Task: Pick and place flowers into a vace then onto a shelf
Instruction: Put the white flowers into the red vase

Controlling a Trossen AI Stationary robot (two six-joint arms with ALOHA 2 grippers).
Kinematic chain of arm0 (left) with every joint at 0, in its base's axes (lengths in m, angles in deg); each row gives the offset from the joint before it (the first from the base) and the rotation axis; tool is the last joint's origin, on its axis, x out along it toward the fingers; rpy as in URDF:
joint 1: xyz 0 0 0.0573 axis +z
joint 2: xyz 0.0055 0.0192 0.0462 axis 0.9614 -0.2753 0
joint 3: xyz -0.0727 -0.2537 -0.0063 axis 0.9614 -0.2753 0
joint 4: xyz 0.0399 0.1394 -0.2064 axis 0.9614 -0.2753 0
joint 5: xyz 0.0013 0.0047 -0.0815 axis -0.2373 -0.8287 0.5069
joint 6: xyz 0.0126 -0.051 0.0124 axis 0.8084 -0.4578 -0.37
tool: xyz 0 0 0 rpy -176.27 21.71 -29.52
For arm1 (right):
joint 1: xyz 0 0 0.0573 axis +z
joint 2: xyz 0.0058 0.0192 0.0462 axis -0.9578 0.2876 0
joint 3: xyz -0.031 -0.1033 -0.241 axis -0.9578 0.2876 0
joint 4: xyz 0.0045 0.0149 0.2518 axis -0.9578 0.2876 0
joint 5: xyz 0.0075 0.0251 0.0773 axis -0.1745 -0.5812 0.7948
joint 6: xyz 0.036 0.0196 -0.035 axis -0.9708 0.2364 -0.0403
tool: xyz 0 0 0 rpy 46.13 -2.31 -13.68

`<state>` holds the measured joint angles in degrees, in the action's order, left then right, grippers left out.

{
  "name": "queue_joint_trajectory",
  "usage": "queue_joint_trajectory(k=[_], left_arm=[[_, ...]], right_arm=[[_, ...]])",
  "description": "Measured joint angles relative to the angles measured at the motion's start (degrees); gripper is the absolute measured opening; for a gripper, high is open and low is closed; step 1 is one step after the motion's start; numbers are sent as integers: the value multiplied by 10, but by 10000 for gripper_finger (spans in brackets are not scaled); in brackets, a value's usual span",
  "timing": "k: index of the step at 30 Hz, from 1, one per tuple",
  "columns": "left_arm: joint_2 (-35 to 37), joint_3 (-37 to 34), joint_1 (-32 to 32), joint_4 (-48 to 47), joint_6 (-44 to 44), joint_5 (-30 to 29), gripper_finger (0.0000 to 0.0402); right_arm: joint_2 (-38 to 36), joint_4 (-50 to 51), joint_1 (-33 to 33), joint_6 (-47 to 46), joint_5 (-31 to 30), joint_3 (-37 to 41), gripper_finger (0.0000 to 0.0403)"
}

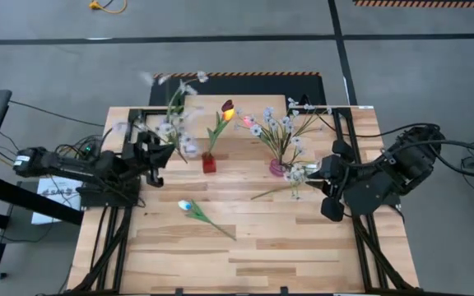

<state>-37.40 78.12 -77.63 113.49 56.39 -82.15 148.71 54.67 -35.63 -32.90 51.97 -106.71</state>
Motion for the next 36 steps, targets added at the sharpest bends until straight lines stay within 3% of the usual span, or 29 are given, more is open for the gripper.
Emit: queue_joint_trajectory(k=[3, 9, 14, 25, 36], left_arm=[[-42, -18, 18, 99, -11, 24, 0], [-150, -21, 27, 181, -12, 31, 0], [-236, -16, 29, 264, 7, 7, 0], [-322, -6, 82, 273, -42, -11, 0], [-379, 51, 86, 276, -43, 20, 0]], right_arm=[[0, 0, 2, -3, 0, 0, 58], [0, 0, 2, -2, 0, 0, 58], [0, 0, 2, -3, 0, 0, 58], [0, 0, 2, -3, 4, 0, 58], [11, -6, -14, -7, 6, 1, 58]])
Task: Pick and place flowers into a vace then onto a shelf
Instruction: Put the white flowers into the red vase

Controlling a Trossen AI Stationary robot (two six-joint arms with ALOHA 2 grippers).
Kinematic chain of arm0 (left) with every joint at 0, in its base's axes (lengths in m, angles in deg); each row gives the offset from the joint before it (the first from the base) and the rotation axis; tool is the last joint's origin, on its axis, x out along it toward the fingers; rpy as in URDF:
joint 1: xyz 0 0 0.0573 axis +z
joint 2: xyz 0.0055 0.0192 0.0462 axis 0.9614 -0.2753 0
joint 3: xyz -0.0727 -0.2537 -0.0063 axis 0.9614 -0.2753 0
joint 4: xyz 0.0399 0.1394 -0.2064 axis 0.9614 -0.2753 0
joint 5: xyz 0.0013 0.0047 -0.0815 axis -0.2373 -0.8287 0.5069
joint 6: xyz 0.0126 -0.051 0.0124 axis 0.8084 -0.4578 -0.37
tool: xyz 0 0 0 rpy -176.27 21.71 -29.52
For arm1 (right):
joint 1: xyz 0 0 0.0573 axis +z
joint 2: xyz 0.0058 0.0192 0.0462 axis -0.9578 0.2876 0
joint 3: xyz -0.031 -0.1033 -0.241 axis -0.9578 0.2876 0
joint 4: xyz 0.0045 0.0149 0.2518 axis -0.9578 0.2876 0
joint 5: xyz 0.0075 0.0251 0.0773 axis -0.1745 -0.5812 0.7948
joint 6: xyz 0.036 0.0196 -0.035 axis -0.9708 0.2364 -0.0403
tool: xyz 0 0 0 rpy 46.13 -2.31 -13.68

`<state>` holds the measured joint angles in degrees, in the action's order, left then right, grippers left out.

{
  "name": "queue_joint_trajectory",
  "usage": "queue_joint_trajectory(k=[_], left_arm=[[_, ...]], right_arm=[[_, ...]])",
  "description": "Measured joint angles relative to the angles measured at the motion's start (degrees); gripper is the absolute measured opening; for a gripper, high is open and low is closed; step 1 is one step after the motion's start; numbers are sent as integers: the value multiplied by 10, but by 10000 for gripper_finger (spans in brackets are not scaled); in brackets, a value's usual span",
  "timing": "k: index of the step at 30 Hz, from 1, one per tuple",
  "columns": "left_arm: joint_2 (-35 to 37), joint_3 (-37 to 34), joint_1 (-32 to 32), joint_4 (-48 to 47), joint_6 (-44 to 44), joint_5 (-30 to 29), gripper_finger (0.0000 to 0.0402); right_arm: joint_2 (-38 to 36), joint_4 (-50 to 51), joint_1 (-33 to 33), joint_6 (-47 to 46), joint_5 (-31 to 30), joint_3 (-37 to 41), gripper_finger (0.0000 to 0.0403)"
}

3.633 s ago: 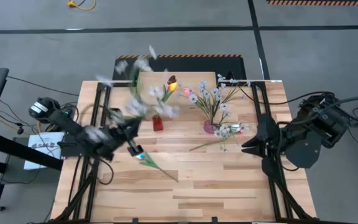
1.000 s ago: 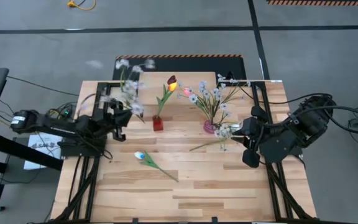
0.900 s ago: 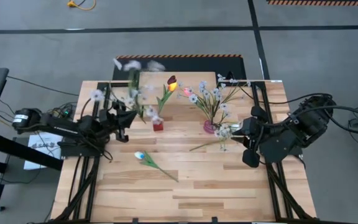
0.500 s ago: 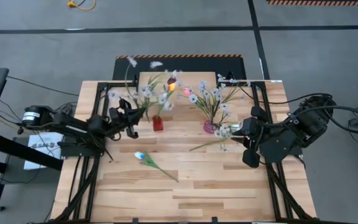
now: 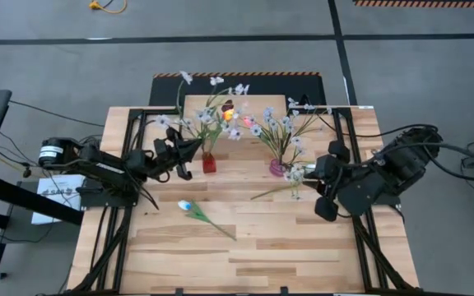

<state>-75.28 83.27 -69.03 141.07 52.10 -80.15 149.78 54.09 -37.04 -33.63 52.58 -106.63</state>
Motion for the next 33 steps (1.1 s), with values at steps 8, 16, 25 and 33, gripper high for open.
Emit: queue_joint_trajectory(k=[8, 16, 25, 33], left_arm=[[50, 14, 0, 0, 10, 61, 0], [84, 14, -1, 1, 6, 106, 0], [123, 44, -20, 1, -12, 178, 0], [102, 92, -52, -20, -16, 198, 0]], right_arm=[[5, -89, -38, 84, -118, 0, 58], [18, -314, -88, 293, -127, -1, 58], [66, -458, -182, 380, 1, -1, 79], [127, -557, -228, 445, 98, -1, 149]])
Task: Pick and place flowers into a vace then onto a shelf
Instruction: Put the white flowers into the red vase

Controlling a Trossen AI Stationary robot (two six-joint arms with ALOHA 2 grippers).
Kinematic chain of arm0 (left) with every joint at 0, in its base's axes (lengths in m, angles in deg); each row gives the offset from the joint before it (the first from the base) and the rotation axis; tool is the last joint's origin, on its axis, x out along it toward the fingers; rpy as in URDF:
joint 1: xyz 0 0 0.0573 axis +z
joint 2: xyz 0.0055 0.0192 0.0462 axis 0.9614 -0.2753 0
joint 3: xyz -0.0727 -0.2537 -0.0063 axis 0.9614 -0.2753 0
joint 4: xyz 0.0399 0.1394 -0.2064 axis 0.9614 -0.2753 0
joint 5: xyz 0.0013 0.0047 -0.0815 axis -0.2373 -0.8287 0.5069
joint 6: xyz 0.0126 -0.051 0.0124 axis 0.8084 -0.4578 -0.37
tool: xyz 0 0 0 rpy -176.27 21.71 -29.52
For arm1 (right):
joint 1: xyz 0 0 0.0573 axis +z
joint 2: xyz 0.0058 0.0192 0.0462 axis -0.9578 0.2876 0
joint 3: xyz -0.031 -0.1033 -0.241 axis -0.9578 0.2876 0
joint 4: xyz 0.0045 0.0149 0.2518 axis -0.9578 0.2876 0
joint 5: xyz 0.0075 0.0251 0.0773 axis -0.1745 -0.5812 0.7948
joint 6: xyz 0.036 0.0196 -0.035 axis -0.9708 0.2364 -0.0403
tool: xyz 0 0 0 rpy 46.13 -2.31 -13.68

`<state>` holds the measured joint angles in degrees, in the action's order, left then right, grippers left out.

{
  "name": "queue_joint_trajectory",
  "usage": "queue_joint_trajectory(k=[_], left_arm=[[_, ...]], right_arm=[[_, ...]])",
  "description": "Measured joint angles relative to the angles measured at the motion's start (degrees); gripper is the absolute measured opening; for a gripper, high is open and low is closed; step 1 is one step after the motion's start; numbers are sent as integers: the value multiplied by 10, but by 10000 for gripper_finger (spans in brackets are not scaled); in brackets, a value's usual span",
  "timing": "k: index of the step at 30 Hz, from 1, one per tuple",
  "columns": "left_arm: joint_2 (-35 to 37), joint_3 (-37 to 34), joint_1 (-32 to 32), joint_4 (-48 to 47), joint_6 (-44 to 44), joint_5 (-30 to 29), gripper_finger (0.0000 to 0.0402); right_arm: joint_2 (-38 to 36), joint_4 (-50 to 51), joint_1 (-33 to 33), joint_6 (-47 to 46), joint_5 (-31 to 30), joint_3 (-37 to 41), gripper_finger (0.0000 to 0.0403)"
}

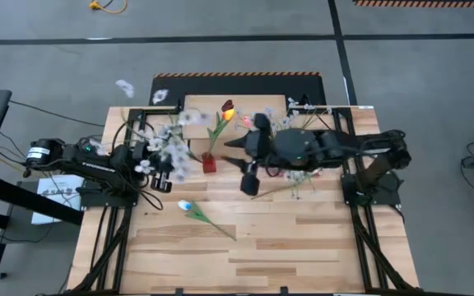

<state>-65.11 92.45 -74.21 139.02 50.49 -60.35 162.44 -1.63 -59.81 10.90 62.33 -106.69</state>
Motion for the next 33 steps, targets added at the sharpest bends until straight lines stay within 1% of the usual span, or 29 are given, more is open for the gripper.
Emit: queue_joint_trajectory(k=[4, 7, 12, 15, 21, 23, 26, 28, 30, 33], left_arm=[[-12, 12, -9, -2, 6, 3, 0], [-21, 15, -10, -6, 7, 6, 0], [-20, 16, -10, -9, 6, 6, 0], [-20, 33, -14, -17, 3, 15, 0], [-20, 77, -35, -99, 28, 15, 0], [-20, 87, -40, -114, 34, 15, 0], [-20, 89, -40, -120, 37, 15, 0], [-20, 89, -40, -120, 37, 15, 0], [-20, 89, -40, -123, 37, 15, 0], [-20, 89, -40, -126, 37, 15, 0]], right_arm=[[21, -53, -2, 42, 7, 0, 182], [23, -77, -10, 60, 16, 0, 198], [31, -95, -30, 59, 49, 1, 207], [40, -117, -44, 59, 78, -2, 207], [62, -142, -64, 60, 132, -1, 197], [61, -149, -68, 60, 146, -4, 192], [60, -148, -69, 61, 150, -4, 182], [60, -151, -66, 67, 160, -4, 171], [60, -162, -64, 75, 183, -4, 155], [60, -166, -64, 79, 212, -4, 121]])
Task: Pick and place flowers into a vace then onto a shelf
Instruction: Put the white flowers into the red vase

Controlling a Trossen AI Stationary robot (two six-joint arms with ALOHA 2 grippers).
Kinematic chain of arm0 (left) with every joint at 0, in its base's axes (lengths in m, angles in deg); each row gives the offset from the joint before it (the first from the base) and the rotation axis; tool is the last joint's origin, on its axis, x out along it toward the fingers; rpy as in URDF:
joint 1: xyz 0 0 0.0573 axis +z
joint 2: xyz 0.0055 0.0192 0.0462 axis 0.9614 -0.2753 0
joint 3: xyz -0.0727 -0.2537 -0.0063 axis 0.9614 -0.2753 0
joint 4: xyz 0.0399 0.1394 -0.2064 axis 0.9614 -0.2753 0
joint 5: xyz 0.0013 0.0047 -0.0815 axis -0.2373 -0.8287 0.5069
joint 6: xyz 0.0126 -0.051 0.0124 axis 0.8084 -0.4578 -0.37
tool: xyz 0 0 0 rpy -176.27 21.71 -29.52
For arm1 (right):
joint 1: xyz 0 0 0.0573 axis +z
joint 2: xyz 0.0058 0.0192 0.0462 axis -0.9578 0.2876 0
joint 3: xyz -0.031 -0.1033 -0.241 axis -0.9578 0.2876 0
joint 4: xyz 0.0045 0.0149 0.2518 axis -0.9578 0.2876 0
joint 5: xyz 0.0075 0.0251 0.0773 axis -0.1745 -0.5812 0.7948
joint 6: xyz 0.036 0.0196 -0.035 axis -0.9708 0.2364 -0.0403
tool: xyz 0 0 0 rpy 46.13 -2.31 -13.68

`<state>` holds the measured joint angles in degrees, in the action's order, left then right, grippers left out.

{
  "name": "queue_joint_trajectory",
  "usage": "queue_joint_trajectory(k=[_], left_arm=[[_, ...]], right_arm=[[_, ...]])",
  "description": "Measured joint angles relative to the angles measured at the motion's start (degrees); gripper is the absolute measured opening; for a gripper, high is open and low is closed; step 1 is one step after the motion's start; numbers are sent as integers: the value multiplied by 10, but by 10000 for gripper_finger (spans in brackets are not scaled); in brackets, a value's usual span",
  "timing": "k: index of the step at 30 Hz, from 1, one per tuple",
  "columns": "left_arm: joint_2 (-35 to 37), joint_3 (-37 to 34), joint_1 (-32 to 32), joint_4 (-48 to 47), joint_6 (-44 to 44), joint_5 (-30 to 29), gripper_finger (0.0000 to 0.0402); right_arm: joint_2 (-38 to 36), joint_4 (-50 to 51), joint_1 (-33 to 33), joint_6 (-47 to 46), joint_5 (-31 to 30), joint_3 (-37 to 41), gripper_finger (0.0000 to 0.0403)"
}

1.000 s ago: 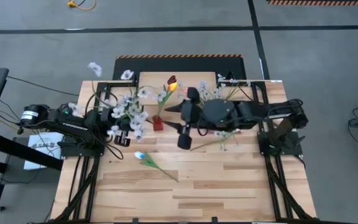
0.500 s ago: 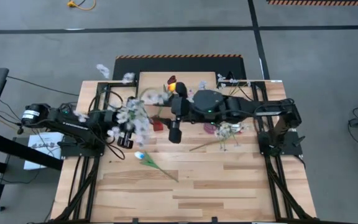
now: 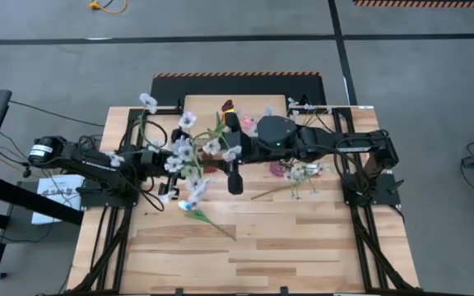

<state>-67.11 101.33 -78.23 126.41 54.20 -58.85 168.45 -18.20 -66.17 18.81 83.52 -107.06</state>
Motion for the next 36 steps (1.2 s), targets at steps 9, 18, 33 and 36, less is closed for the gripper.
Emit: queue_joint_trajectory(k=[9, 18, 33, 36], left_arm=[[0, 0, 0, -7, -1, 0, 0], [0, 0, 0, -16, 0, -1, 0], [0, 0, 0, -17, 8, -2, 0], [0, 0, 0, -17, 9, -1, 0]], right_arm=[[0, 3, -3, 26, 24, 0, 7], [0, 19, 15, 67, -36, 0, 0], [-3, 159, 41, 70, -122, -25, 116], [-3, 158, 55, 80, -101, -32, 164]])
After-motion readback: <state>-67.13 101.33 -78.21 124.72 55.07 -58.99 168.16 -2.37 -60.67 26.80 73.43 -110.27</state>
